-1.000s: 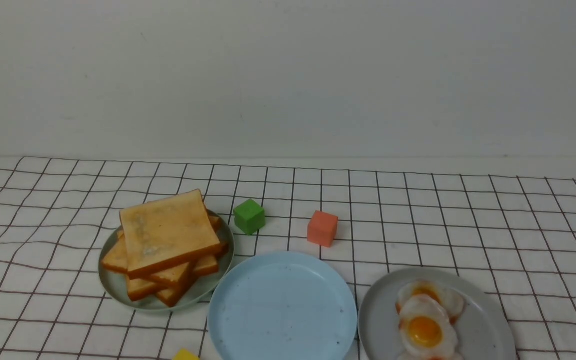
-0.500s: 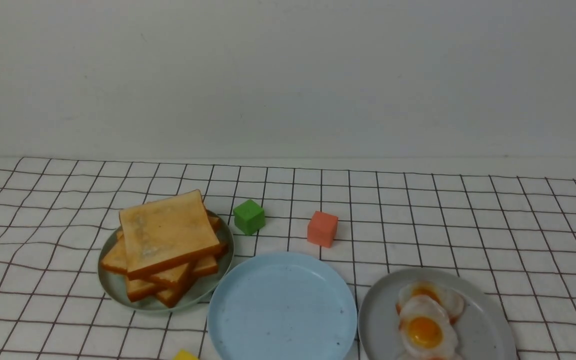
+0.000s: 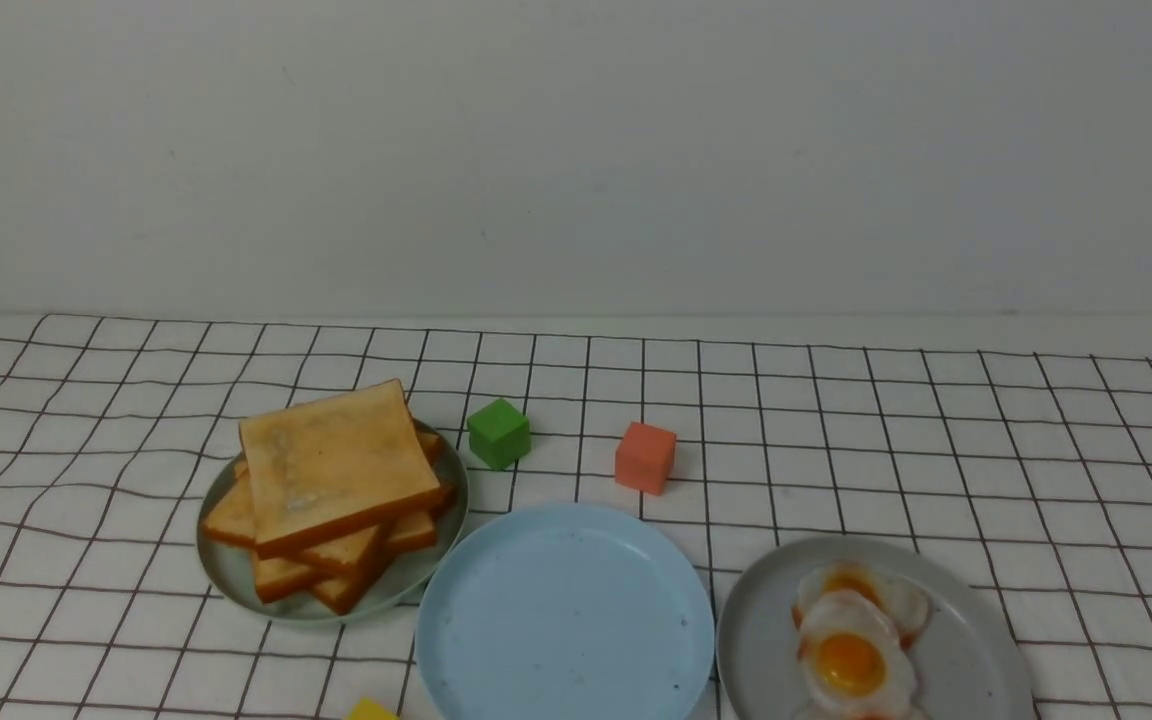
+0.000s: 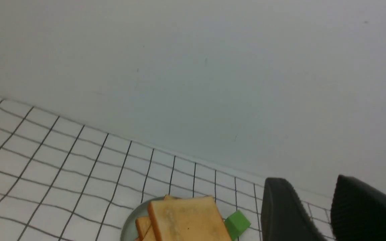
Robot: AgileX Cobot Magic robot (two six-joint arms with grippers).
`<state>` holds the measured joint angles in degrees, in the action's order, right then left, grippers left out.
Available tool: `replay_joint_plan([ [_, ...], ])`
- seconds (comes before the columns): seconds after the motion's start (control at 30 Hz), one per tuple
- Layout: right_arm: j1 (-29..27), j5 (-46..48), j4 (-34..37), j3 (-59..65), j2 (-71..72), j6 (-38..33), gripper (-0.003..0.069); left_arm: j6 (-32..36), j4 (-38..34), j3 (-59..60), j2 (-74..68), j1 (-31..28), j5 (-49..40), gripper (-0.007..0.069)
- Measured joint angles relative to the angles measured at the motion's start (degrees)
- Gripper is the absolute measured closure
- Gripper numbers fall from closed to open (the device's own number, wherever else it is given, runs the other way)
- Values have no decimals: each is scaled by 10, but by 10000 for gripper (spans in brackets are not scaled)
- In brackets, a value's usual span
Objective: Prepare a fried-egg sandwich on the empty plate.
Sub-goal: Use the left arm to grab a slice of bread
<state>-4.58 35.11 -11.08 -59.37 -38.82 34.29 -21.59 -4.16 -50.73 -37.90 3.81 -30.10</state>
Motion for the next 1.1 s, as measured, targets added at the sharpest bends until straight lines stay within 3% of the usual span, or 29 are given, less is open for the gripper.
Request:
replay_joint_plan([
  [0.17, 1, 61, 65, 24, -86, -19, 418, -1, -20, 0, -69, 0, 16, 386],
  [0.27, 21, 98, 135, 36, -128, -77, 418, -1, -42, 0, -126, 0, 0, 386],
  [0.37, 60, 143, 241, 38, -165, -218, 418, 19, -85, -6, -206, 0, -40, 386],
  [0.4, 63, 145, 247, 38, -168, -226, 418, 21, -88, -8, -215, 0, -45, 386],
  [0.63, 115, 178, 425, 38, -180, -471, 418, 112, -144, -120, -361, -13, -143, 386],
  [0.77, 119, 206, 451, 38, -182, -567, 418, 149, -172, -180, -417, -57, -193, 386],
  [0.8, 120, 221, 452, 38, -182, -601, 418, 186, -208, -214, -455, -101, -235, 386],
  [0.97, 120, 230, 458, 38, -182, -624, 418, 307, -328, -266, -534, -178, -320, 386],
  [1.03, 120, 230, 463, 38, -182, -629, 418, 391, -392, -286, -588, -208, -357, 386],
  [1.1, 120, 230, 468, 38, -182, -630, 418, 416, -411, -298, -623, -215, -361, 383],
])
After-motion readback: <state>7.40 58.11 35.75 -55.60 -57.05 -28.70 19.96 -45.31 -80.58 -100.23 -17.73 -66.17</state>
